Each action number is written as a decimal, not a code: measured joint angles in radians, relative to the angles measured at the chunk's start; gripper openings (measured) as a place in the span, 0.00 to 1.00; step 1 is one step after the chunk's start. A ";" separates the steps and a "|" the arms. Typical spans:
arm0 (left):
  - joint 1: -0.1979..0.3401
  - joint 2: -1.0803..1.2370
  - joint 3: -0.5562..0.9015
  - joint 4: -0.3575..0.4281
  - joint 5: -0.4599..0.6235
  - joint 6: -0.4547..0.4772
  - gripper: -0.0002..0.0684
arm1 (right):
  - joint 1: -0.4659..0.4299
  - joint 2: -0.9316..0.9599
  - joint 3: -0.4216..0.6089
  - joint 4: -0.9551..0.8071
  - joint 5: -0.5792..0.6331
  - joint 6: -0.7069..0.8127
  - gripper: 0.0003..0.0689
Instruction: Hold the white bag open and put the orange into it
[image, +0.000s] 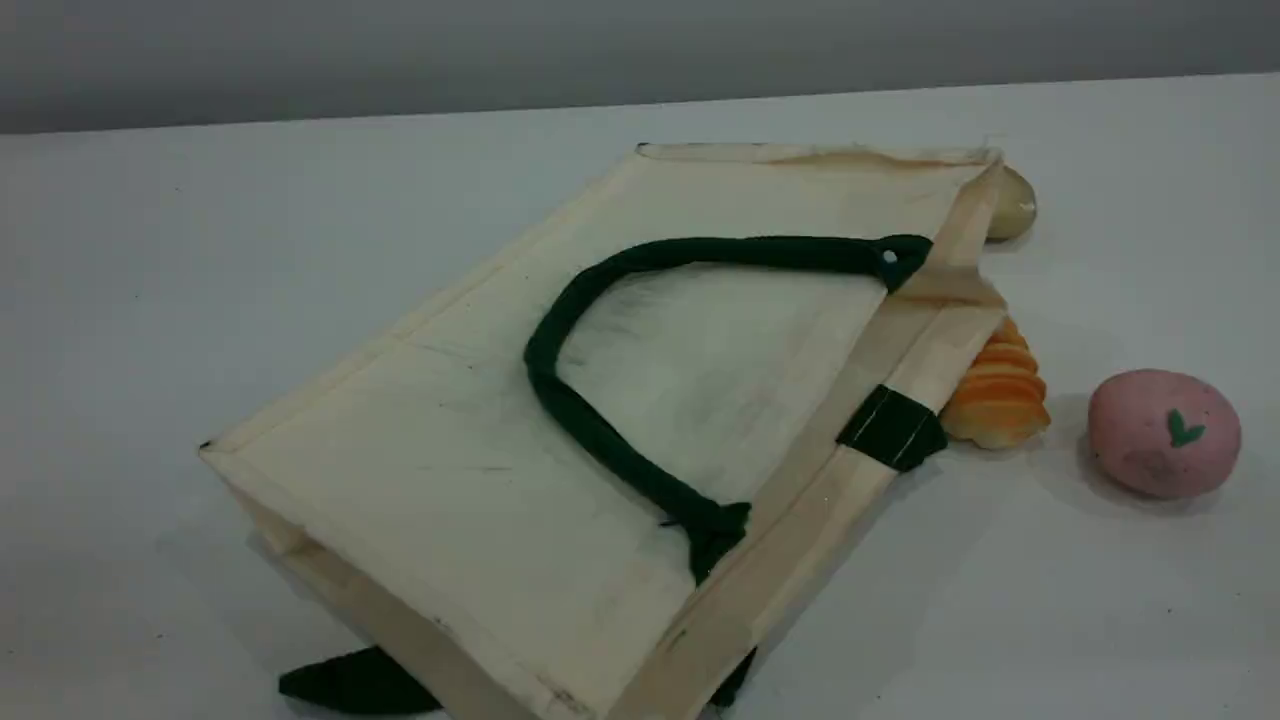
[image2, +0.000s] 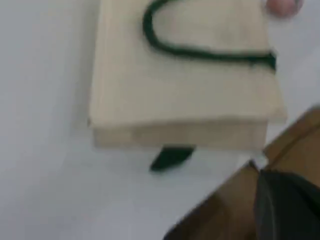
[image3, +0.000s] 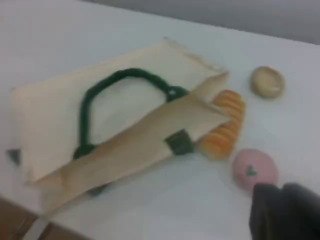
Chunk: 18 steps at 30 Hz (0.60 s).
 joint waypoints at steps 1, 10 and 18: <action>0.000 -0.009 -0.001 -0.001 -0.005 0.002 0.01 | -0.034 0.000 0.000 0.000 0.000 0.000 0.07; 0.000 -0.129 -0.002 -0.023 -0.013 0.002 0.01 | -0.347 0.000 0.000 -0.001 0.000 0.000 0.09; 0.000 -0.131 -0.002 -0.020 -0.013 0.002 0.03 | -0.483 0.000 0.000 -0.002 0.000 0.000 0.11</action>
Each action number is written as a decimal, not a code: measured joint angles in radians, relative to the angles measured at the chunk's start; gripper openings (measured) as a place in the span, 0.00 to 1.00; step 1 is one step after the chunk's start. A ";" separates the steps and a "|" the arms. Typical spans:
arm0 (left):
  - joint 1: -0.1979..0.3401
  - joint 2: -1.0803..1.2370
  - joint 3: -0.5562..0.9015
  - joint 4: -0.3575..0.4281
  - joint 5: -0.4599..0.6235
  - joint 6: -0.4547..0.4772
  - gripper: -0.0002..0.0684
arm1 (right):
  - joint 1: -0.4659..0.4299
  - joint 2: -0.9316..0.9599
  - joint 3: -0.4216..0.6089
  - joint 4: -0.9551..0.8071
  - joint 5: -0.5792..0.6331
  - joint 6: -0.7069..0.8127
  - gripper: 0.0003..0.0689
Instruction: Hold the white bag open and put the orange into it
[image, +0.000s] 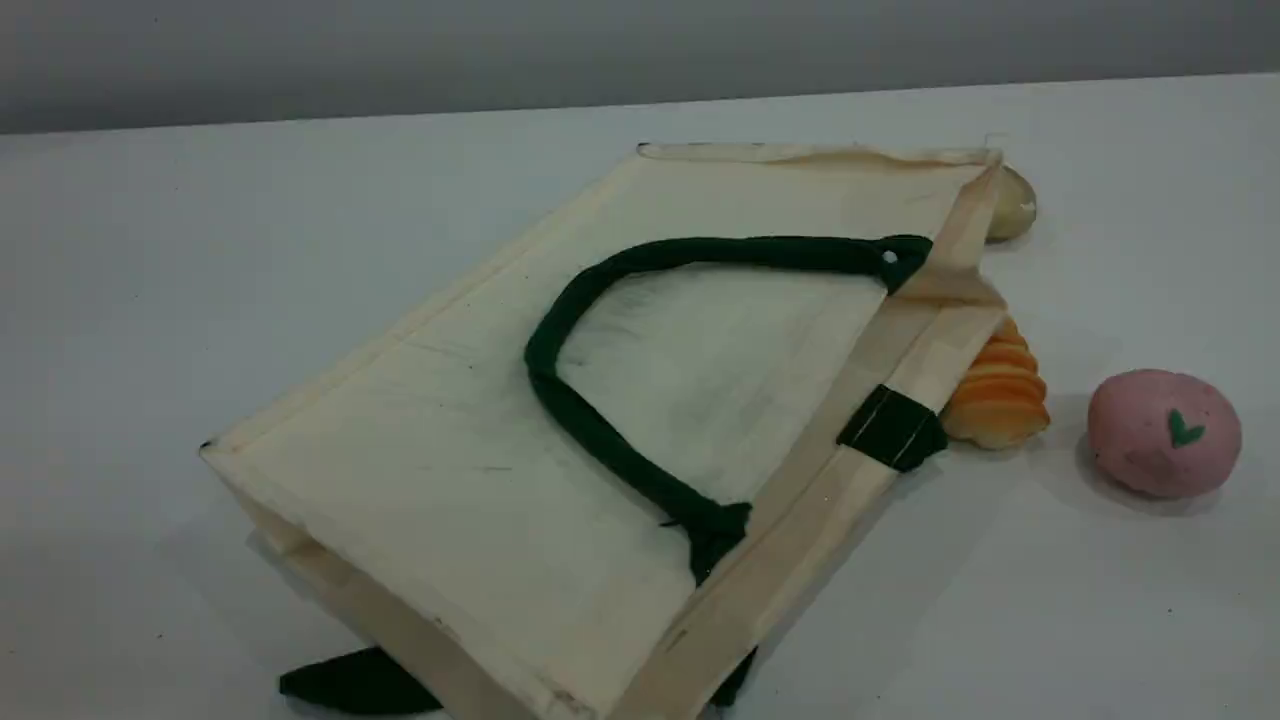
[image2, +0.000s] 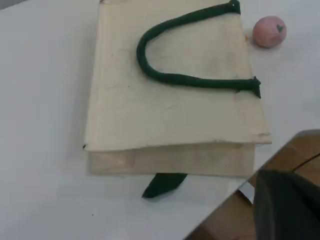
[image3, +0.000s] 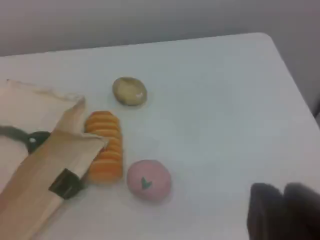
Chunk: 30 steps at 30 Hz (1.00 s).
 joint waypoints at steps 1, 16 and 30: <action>0.000 0.000 0.000 0.000 0.000 0.000 0.03 | 0.002 0.000 0.000 0.000 0.000 0.000 0.11; 0.492 0.001 0.000 -0.001 0.000 0.000 0.05 | 0.012 0.000 0.000 0.001 0.000 0.000 0.13; 0.666 -0.043 -0.001 0.000 0.000 0.000 0.07 | 0.012 0.000 -0.002 0.001 0.000 0.000 0.14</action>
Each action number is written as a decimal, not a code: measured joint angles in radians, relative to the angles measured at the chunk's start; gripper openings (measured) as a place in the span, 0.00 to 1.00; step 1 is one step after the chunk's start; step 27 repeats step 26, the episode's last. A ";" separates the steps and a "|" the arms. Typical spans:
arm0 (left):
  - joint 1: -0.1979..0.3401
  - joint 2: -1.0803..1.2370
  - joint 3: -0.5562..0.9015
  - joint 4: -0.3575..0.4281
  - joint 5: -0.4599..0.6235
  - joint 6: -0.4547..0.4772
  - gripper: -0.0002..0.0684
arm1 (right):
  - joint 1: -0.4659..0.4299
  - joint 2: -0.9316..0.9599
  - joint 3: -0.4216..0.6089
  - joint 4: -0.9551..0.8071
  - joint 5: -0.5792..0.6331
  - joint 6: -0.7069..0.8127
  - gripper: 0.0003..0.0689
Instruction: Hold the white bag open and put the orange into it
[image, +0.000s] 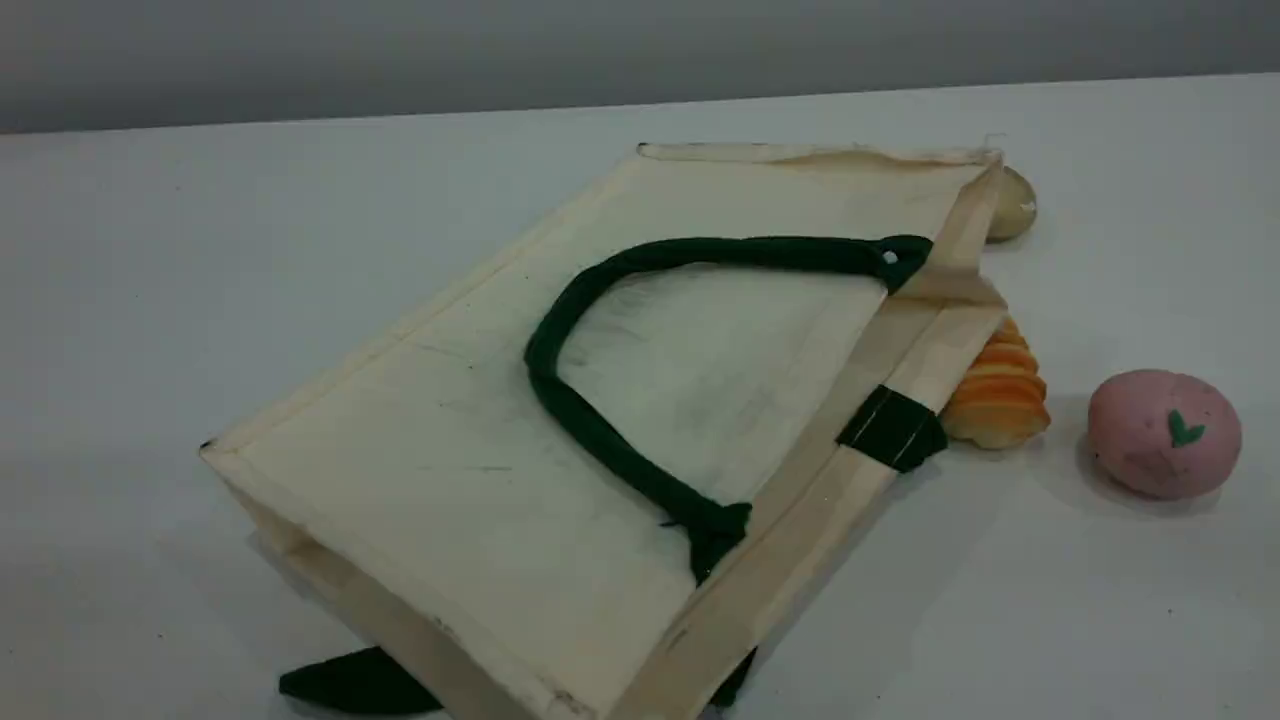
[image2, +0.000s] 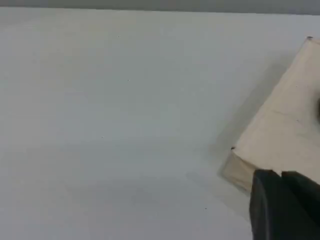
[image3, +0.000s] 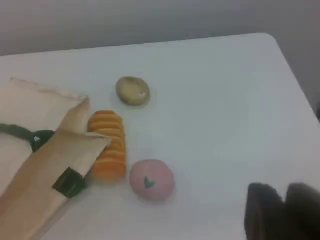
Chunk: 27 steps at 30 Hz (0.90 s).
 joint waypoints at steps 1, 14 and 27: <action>0.000 0.000 0.000 0.000 0.000 0.000 0.08 | 0.000 0.000 0.000 0.000 0.000 0.000 0.15; 0.001 0.000 0.000 0.000 0.000 0.000 0.11 | 0.000 0.000 0.000 0.000 0.000 0.000 0.17; 0.001 0.000 0.001 0.000 0.000 0.000 0.12 | 0.000 0.000 0.000 0.000 0.000 0.000 0.19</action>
